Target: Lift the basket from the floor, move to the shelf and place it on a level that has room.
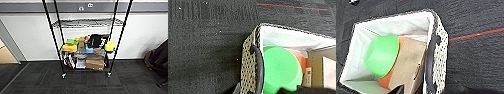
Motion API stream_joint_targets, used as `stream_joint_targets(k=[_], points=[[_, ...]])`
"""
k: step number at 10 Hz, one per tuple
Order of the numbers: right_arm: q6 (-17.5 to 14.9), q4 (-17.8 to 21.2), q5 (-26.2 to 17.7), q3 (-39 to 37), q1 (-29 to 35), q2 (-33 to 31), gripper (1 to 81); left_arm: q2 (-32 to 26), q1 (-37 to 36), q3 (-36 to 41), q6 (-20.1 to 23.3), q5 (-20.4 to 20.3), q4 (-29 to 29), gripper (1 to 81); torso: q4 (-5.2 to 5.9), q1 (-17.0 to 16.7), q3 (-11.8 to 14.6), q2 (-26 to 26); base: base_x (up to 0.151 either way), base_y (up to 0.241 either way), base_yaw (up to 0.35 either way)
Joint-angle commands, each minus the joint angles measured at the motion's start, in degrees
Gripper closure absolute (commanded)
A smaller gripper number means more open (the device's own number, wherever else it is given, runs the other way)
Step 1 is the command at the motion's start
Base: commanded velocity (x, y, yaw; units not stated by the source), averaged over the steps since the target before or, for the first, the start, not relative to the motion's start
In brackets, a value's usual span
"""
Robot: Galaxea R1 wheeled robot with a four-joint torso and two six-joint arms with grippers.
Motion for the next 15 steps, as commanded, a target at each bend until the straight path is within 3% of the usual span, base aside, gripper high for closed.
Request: stream_joint_targets(k=[1, 3, 4, 5, 8, 9, 11, 15], points=[[0.68, 0.74, -3.85, 0.54, 6.64, -0.57, 1.0, 0.43, -7.67, 0.18, -0.17, 2.26, -0.9, 1.0, 0.0, 3.56, -5.24, -5.51, 0.0, 0.0, 0.0], [0.94, 0.83, -4.28, 0.28, 7.7, 0.21, 1.0, 0.86, -8.28, 0.27, -0.26, 2.26, -1.07, 1.0, 0.0, 5.44, -7.42, -8.53, 0.0, 0.0, 0.0], [0.94, 0.83, -4.29, 0.28, 8.05, 0.4, 1.0, 0.95, -8.63, 0.27, -0.26, 2.35, -1.08, 1.0, 0.0, 6.64, -3.87, -10.43, 0.0, 0.0, 0.0], [1.38, 0.83, -4.29, 0.36, 8.57, 0.66, 1.0, 1.3, -8.81, 0.19, -0.26, 2.35, -1.08, 1.0, 0.0, 7.82, -5.33, -12.28, 0.0, 0.0, 0.0], [2.77, 0.92, -4.29, 0.28, 9.81, 0.93, 1.0, 1.13, -8.81, 0.27, -0.26, 2.26, -1.08, 1.0, 0.0, 10.95, -6.47, -17.29, 0.0, 0.0, 0.0], [3.58, 0.83, -4.29, 0.45, 10.42, 0.93, 1.0, 1.13, -8.81, 0.27, -0.34, 2.26, -1.43, 1.0, 0.0, 8.48, -6.47, -13.53, 0.0, 0.0, 0.0], [5.07, 0.83, -4.29, 0.72, 11.64, 1.54, 1.0, 1.3, -8.64, 0.45, -0.86, 2.27, -2.3, 1.0, 0.0, 10.47, -6.49, -16.78, 0.0, 0.0, 0.0], [9.73, 0.92, -4.2, 1.68, 13.24, 2.16, 1.0, 1.04, -8.2, 0.62, -3.51, 2.35, -3.01, 1.0, 0.0, 10.9, -6.51, -17.44, 0.0, 0.0, 0.0]])
